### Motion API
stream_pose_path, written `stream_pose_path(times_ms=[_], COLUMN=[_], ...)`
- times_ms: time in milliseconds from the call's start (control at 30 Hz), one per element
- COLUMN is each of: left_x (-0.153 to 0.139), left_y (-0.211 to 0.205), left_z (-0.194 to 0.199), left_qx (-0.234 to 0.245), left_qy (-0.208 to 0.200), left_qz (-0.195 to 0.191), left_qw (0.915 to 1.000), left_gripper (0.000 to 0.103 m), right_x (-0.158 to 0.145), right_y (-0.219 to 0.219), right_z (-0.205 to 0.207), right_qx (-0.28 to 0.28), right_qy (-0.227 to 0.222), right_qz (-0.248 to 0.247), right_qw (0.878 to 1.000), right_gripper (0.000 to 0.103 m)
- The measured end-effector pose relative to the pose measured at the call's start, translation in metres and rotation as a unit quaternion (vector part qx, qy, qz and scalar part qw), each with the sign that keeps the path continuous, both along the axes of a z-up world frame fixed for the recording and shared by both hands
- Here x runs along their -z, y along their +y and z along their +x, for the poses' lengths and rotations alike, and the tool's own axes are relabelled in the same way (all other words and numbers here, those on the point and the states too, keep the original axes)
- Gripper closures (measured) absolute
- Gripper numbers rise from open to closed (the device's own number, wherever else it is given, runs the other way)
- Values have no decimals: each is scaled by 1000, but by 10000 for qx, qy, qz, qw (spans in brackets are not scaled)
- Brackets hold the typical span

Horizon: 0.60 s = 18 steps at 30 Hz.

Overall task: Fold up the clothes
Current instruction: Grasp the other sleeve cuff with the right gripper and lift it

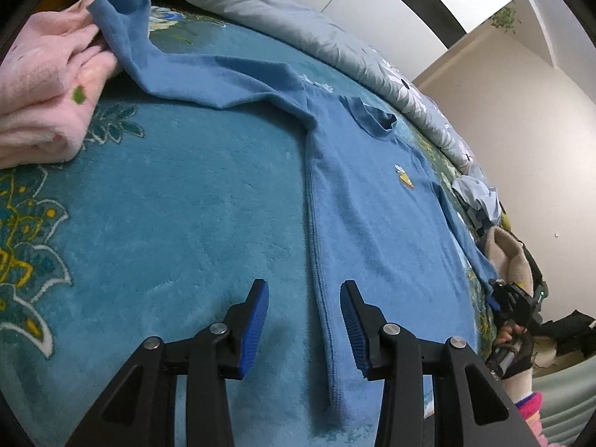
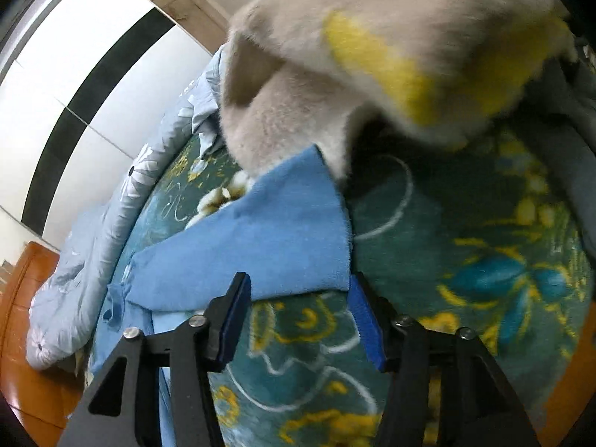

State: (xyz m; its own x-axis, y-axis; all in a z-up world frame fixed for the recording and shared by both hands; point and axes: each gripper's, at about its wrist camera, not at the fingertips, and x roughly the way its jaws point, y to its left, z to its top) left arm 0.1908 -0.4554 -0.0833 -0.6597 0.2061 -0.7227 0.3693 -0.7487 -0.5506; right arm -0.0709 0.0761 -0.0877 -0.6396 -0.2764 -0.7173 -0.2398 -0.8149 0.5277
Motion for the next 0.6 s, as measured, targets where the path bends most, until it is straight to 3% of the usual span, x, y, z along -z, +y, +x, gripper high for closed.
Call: stream_pose_path(times_ms=[33,67,167,333,467,600], left_x=[1,1,2,3,7,9], left_y=[-2,-4,-11,-27,-40,-51], left_z=[1,2,5,10,13,13], left_qx=[-5,-11,-41,-213,-563,-913], left_qy=[13,26,86,198,281,411], left_qz=[-1,-2,-9,-29,125,449], left_qw=[10000,10000,10000,9996,9979,9940], left_gripper=[59,59,59,59,59,59], right_x=[-1,-3,-26,-107,-157,-158], right_y=[-3,-6,-15,-57,-140,-244], right_z=[-4,-8,-18,-34,-41,-42], right_qx=[-21,-18,7,-473,-1556,-2703], right_qy=[-49,-108,46,962,1543,1666], right_qz=[13,-5,148,377,602,642], right_qw=[10000,9999,9999,9935,9738,9461], right_gripper=[93,97,98,98,98,98])
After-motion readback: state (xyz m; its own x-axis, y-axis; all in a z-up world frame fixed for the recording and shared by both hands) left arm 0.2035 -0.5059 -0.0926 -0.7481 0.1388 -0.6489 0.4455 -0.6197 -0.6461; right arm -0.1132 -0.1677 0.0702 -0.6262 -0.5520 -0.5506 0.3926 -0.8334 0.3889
